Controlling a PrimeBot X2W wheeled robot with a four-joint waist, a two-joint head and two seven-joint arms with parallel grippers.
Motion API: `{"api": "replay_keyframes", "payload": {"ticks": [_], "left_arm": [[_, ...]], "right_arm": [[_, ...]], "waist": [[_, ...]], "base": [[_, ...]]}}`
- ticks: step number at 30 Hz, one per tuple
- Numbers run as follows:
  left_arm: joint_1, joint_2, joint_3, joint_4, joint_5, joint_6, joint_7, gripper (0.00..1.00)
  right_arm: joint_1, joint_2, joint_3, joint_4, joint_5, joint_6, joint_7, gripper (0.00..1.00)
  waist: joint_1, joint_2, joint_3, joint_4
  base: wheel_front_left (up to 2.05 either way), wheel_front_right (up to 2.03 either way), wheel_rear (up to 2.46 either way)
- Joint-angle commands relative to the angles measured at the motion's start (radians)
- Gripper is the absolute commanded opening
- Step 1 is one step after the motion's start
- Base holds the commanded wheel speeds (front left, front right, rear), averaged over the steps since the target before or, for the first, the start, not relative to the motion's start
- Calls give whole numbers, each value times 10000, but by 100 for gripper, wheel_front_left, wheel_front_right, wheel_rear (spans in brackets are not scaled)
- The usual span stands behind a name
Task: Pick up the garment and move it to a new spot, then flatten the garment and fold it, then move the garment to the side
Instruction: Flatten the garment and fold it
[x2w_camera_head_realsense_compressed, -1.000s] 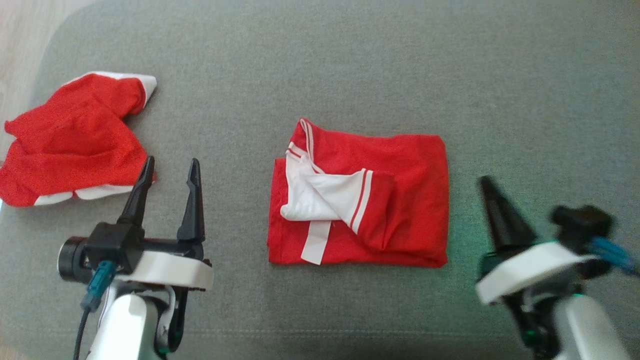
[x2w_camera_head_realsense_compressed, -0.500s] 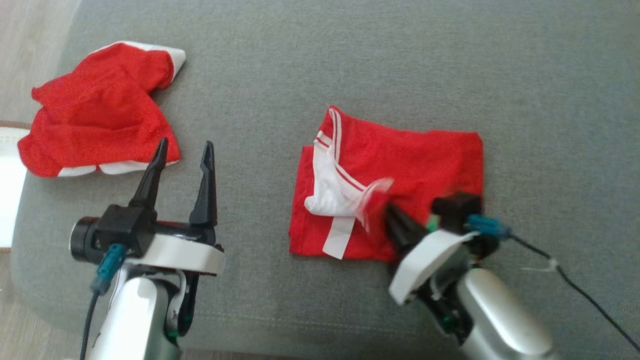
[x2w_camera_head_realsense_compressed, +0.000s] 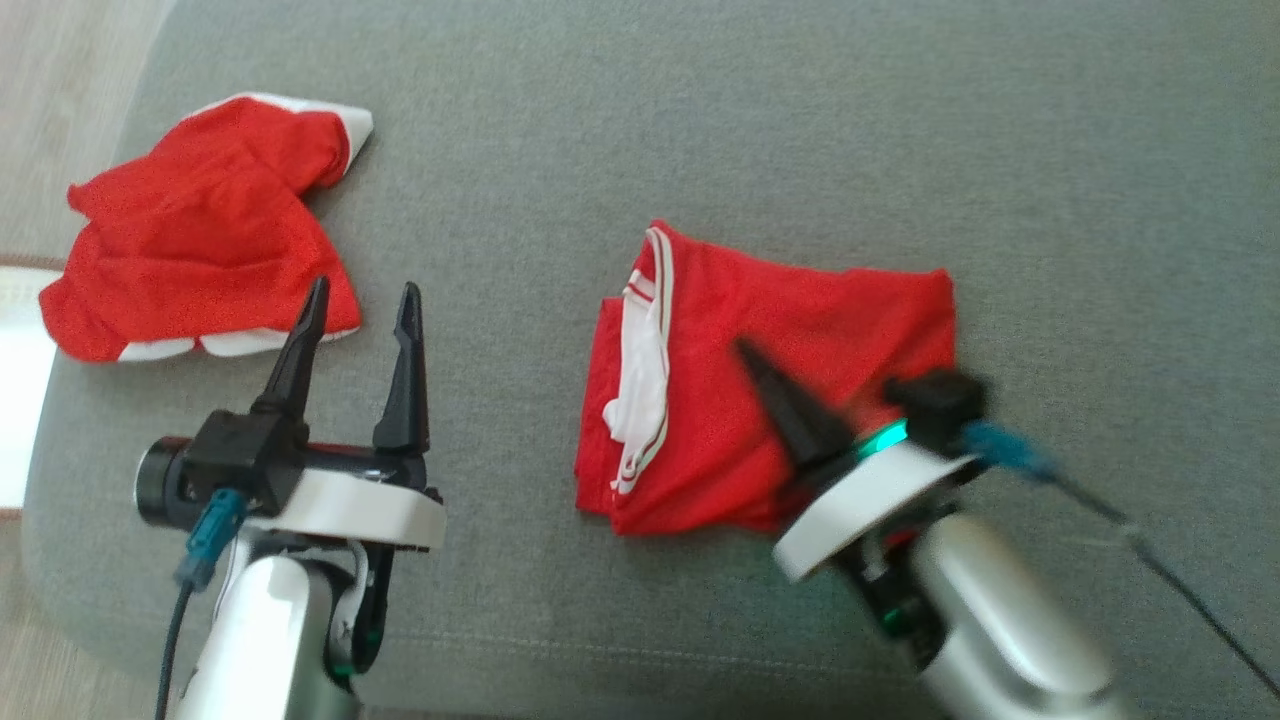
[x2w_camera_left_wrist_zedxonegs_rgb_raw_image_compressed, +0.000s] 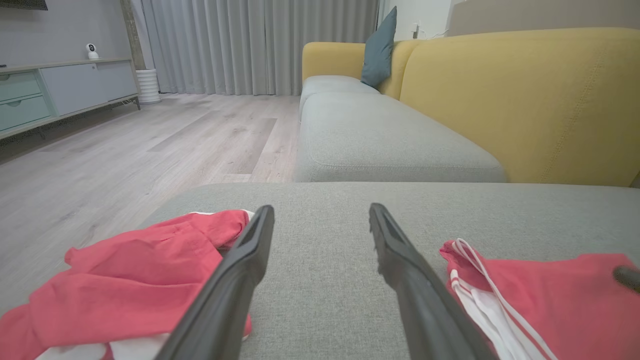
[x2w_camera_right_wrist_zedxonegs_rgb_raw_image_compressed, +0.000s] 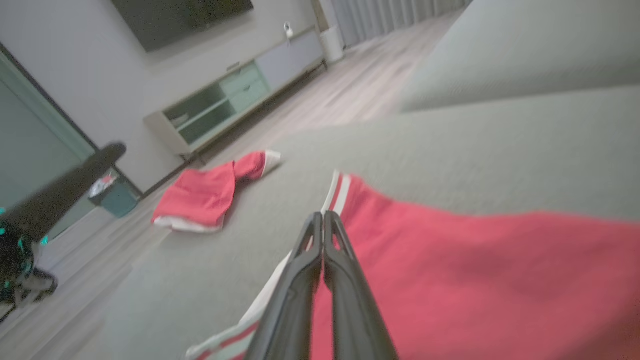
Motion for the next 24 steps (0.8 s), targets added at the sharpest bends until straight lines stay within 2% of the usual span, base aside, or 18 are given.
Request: {"api": "replay_keyframes", "payload": {"ticks": [1,2,3,9,13,17,24], "left_arm": [[-149,151,448,-343,-43,98,-50,100],[-91,170,488,-354,-46,102,-50,100],[-35,188,525,-362,-47,108,-50,100],[321,312,735,-401,-46,180,-50,100],[541,414,760,-403,-24,148,-50,100],[777,513,743,-316,-24,119,-50,100],[1232,603,653,-287,-45,151,31,100]], "right_arm": [[15,-36,-186,-525,-133,39,-187,24],[152,-99,-595,-766,-236,39,-242,85],[301,-170,-1048,-1037,-365,39,-303,100],[1506,-438,-3713,-2639,-1346,39,70,100],[2353,-424,-4940,-3517,-1824,39,628,100],[3096,-331,-5436,-4161,-2039,39,1095,100],[4045,-108,-5536,-4915,-2157,39,1682,100]], "waist": [[0,0,-133,-103],[0,0,-199,-159],[0,0,-265,-209],[0,0,-718,-575],[0,0,-1027,-772],[0,0,-1381,-932],[0,0,-1942,-1154]], "base": [[0,0,0],[0,0,0],[0,0,0],[0,0,0],[0,0,0],[0,0,0],[0,0,0]]}}
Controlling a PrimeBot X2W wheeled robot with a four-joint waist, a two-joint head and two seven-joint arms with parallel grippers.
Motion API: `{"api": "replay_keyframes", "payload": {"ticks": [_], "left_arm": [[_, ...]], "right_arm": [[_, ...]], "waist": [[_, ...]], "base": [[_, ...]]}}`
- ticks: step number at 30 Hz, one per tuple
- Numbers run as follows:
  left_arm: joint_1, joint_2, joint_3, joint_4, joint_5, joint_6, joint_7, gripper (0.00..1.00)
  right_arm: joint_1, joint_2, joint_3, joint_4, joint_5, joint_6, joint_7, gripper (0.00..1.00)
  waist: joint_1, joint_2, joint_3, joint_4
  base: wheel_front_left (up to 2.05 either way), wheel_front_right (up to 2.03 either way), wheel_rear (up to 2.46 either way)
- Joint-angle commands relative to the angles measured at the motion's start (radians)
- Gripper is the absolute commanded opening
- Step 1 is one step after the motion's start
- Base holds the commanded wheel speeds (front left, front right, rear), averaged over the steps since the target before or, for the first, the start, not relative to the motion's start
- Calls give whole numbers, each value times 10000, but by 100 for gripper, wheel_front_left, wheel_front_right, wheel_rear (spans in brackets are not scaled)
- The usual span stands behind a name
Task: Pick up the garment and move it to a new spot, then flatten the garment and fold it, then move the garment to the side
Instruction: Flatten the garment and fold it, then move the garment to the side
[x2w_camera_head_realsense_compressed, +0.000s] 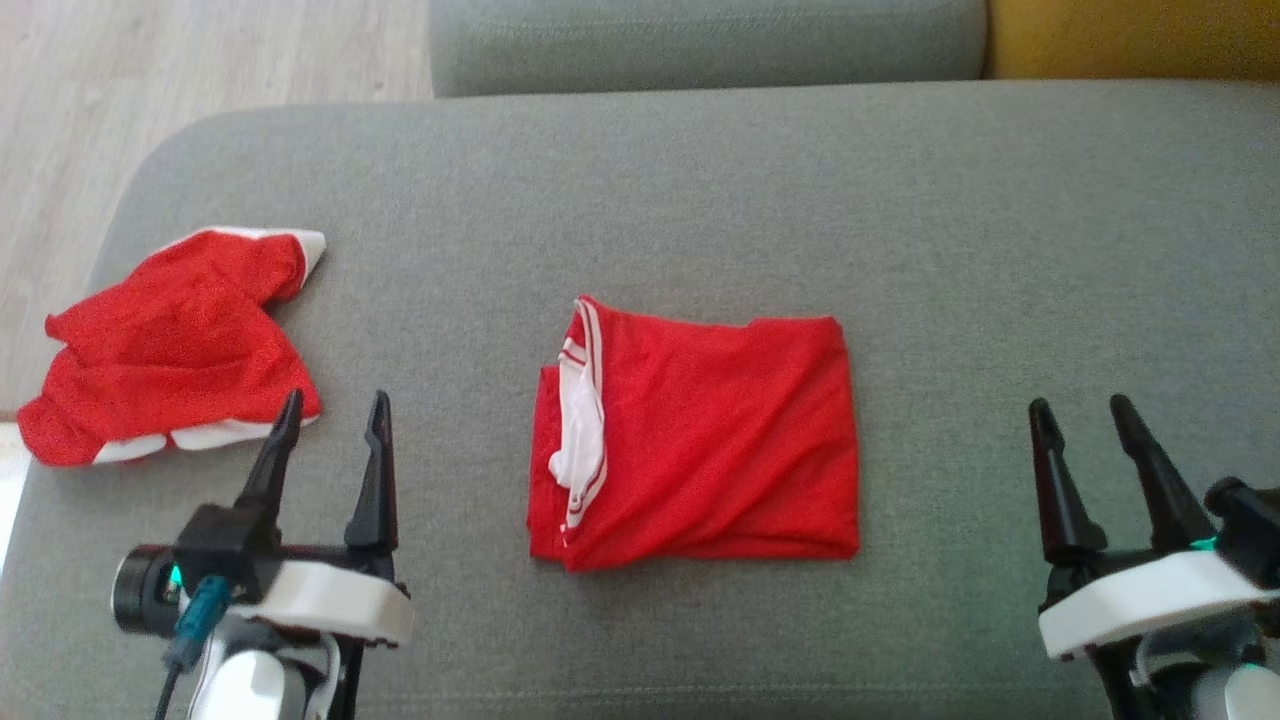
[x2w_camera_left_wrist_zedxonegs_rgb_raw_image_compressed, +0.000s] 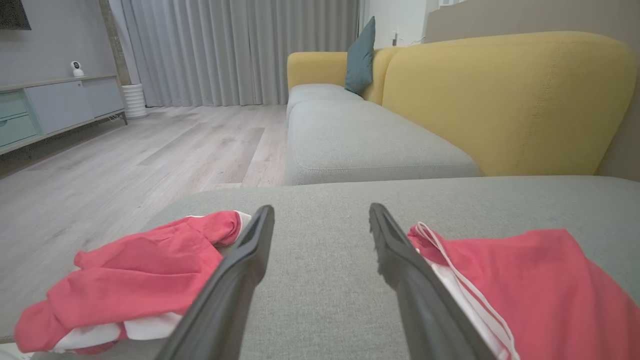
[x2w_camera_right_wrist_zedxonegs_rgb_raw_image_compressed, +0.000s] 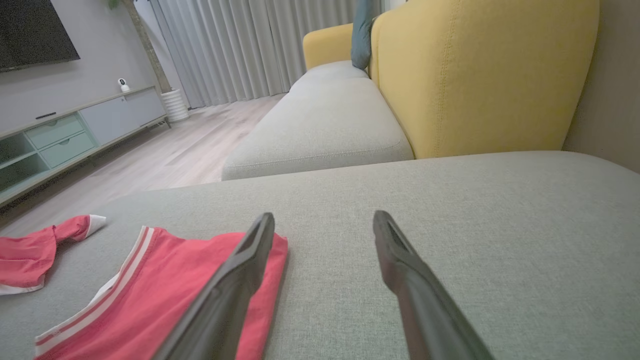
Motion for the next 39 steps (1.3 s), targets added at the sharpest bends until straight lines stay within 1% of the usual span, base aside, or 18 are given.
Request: {"api": "replay_keyframes", "payload": {"ticks": [1,9,15,25,39], "left_arm": [[-156,214,340,-363,-41,62,54,100],[197,268,220,-424,-55,108,213,100],[307,328,170,-526,-58,169,316,100],[268,422,122,-647,-67,276,359,100],[-1,475,15,-764,-98,310,252,100]], "right_arm": [[-112,-8,226,-517,-105,39,99,100],[256,46,214,-776,-181,39,379,100],[360,69,163,-881,-225,39,495,100],[220,60,206,-879,-263,39,510,100],[71,8,203,-818,-304,39,538,100]], "waist": [[1,-1,-219,-128],[1,-1,-563,-175],[1,-1,-614,-185],[1,-1,-464,-199],[1,-1,-218,-72]], "base": [[0,0,0],[0,0,0],[0,0,0],[0,0,0],[0,0,0]]}}
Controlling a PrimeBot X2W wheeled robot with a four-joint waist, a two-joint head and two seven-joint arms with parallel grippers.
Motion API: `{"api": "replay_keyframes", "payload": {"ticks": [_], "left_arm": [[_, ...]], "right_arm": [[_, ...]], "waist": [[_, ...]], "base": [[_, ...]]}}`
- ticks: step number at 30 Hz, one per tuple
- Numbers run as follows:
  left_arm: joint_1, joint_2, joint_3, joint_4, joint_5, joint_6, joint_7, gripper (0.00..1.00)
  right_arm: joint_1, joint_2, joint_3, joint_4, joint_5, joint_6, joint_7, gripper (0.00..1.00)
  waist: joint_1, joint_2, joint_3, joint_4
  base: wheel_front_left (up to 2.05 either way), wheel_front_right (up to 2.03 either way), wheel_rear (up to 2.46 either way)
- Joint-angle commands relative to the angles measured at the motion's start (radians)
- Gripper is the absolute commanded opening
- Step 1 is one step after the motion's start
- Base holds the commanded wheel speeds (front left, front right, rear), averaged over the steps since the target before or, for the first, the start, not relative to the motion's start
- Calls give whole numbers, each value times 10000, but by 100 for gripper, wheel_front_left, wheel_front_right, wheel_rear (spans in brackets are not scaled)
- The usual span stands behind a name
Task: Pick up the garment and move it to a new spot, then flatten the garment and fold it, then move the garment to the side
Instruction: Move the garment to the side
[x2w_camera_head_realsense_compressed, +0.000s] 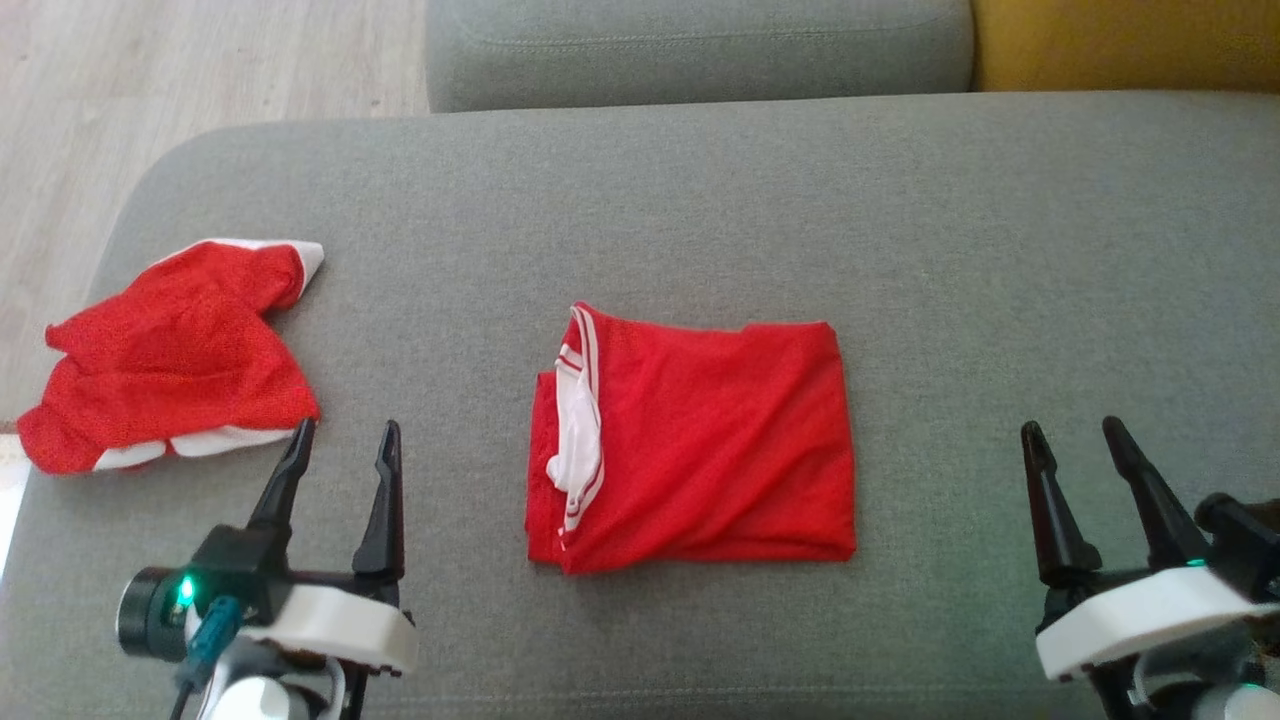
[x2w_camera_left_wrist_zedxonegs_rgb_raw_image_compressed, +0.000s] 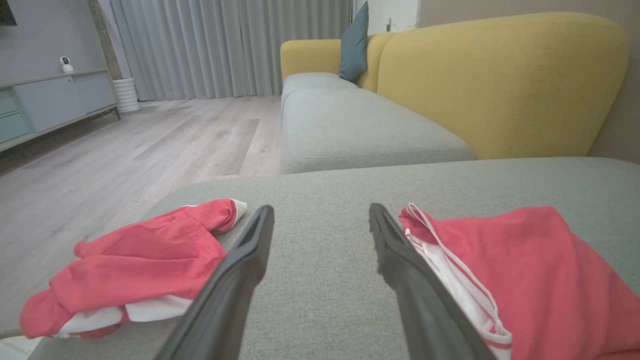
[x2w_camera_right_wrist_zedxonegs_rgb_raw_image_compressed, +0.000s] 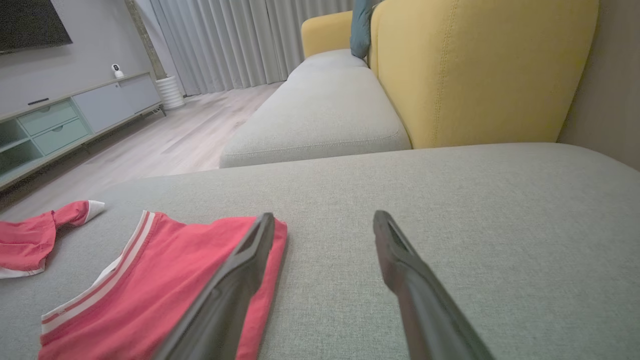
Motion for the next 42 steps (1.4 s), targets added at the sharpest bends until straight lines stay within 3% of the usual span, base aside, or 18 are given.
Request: {"api": "replay_keyframes", "payload": {"ticks": [1,9,16,24,25,26,27,28,34,42], "left_arm": [[-618,182,347,-385,-79,57,-92,100],[-1172,85,163,-460,-78,-41,-183,100],[-2128,-238,-146,-290,-37,-248,-333,100],[-2592,-501,-190,-238,-9,-427,-392,100],[-2591,-519,-163,-274,3,-436,-392,100],[-2576,-535,-135,-300,16,-440,-393,100],[-2555,-549,-105,-316,27,-446,-393,100],[-2534,-562,-68,-320,31,-450,-394,100],[-2430,-560,130,-398,174,-469,-395,100],[-2462,-404,206,-736,432,-609,-395,100]], "right_arm": [[-479,-169,242,-303,-25,39,47,100],[-985,-329,431,618,95,39,283,100],[-2058,-499,912,2557,277,39,491,100],[-3121,-298,1136,4658,179,39,1082,100],[-3145,-268,1157,4781,229,39,1221,82],[-3169,-251,1186,4856,270,39,1325,45],[-3195,-240,1228,4877,315,39,1381,18],[-3208,-251,1295,4891,330,39,1473,0],[-3317,-550,1764,4456,118,39,1370,0],[-3387,-1141,2241,3557,-177,39,1162,0]], "waist": [[0,0,52,55],[0,0,666,620],[0,0,1394,1557],[0,0,1815,2138],[0,0,1835,2154],[0,0,1853,2164],[0,0,1874,2167],[0,0,1894,2154],[0,0,1935,1703],[0,0,2162,150]], "base": [[0,0,0],[0,0,0],[0,0,0],[0,0,0],[0,0,0],[0,0,0],[0,0,0],[0,0,0],[0,0,0],[0,0,0]]}}
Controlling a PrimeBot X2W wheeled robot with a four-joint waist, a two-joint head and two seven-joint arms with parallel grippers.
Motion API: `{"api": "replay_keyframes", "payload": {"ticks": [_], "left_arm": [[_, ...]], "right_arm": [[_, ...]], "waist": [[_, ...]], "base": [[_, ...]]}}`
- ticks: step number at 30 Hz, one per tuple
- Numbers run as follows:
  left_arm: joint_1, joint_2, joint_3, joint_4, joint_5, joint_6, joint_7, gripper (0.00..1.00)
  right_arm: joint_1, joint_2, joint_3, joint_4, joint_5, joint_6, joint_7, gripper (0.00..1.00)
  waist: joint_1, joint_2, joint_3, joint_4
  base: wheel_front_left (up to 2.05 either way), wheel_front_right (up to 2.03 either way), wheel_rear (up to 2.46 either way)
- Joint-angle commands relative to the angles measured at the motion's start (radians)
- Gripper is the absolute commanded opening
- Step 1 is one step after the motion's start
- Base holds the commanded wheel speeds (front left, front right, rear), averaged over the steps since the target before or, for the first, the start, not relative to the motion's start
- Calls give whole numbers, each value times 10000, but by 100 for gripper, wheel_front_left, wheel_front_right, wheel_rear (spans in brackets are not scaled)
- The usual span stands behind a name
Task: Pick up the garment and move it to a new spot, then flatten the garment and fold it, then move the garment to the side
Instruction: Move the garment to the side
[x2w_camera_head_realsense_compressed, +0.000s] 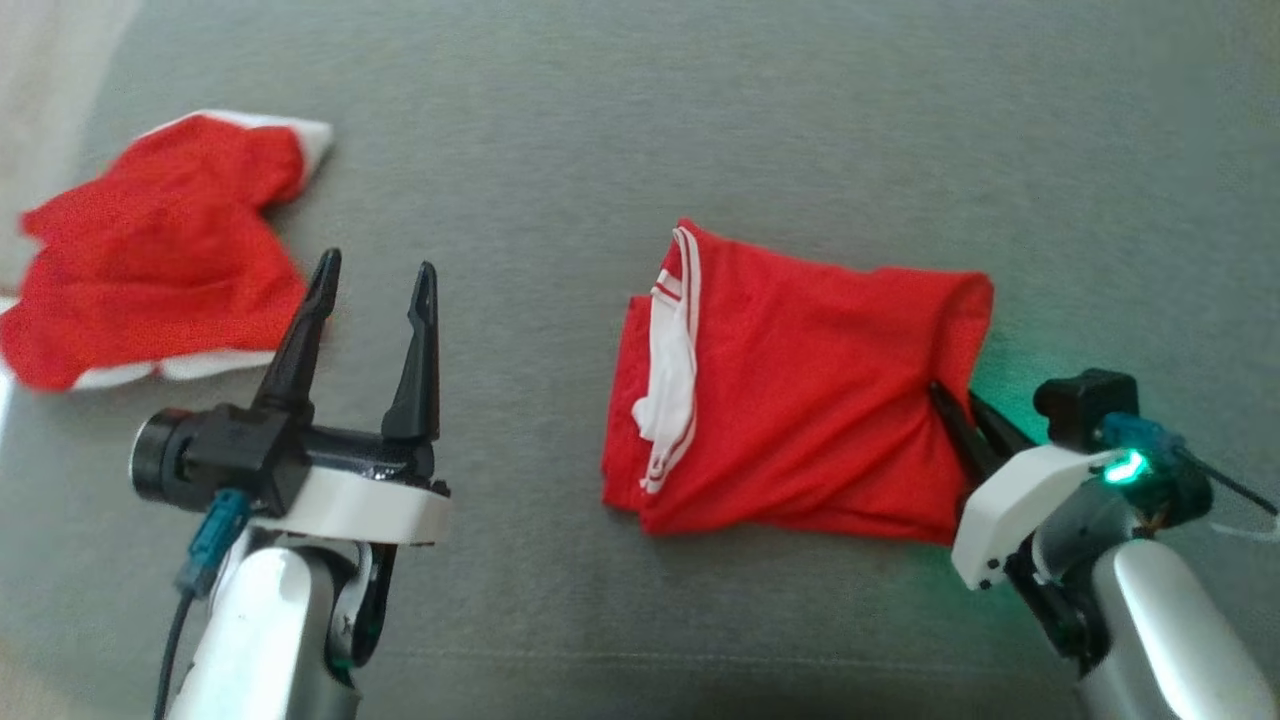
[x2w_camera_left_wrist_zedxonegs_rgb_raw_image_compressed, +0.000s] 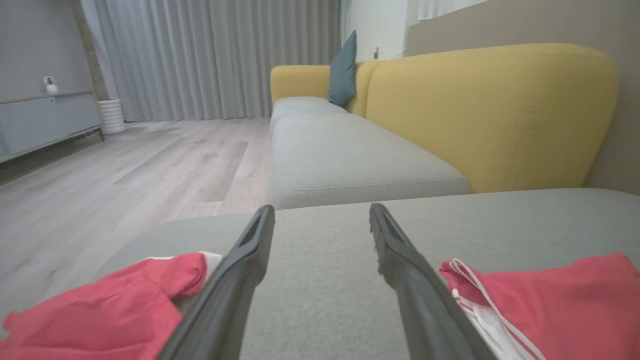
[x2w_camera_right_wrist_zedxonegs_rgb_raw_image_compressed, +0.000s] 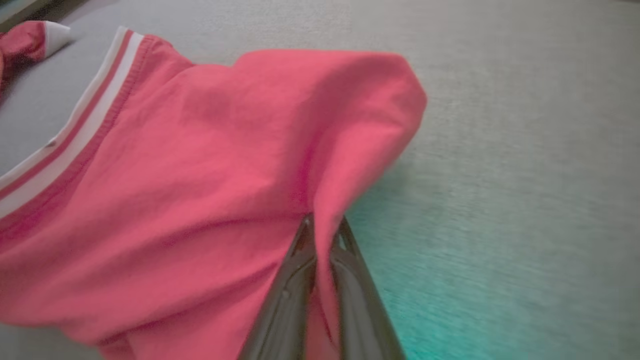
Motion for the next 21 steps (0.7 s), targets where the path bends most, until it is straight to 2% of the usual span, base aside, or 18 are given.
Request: {"api": "replay_keyframes", "payload": {"ticks": [1,7,10,18,21], "left_arm": [[-416,193,308,-440,99,-38,-50,100],[-715,273,163,-682,188,-255,-50,100],[-974,368,20,-761,319,-376,-51,100],[-1710,647,-260,-954,561,-662,104,100],[-1963,697,-363,-1000,568,-760,147,100]], "right_arm": [[-170,-318,204,-461,-55,37,-164,0],[-922,-1073,420,-605,7,37,-248,0],[-1464,-1507,37,-507,66,37,-495,0],[-2814,-2468,-1226,-122,-28,37,-848,0],[-3228,-2630,-1874,-161,63,37,-904,0]], "waist": [[-1,0,207,-769],[-1,0,823,-2269],[-1,0,1183,-2864],[-1,0,2058,-3687],[-1,0,2384,-3866]], "base": [[0,0,0],[0,0,0],[0,0,0],[0,0,0],[0,0,0]]}}
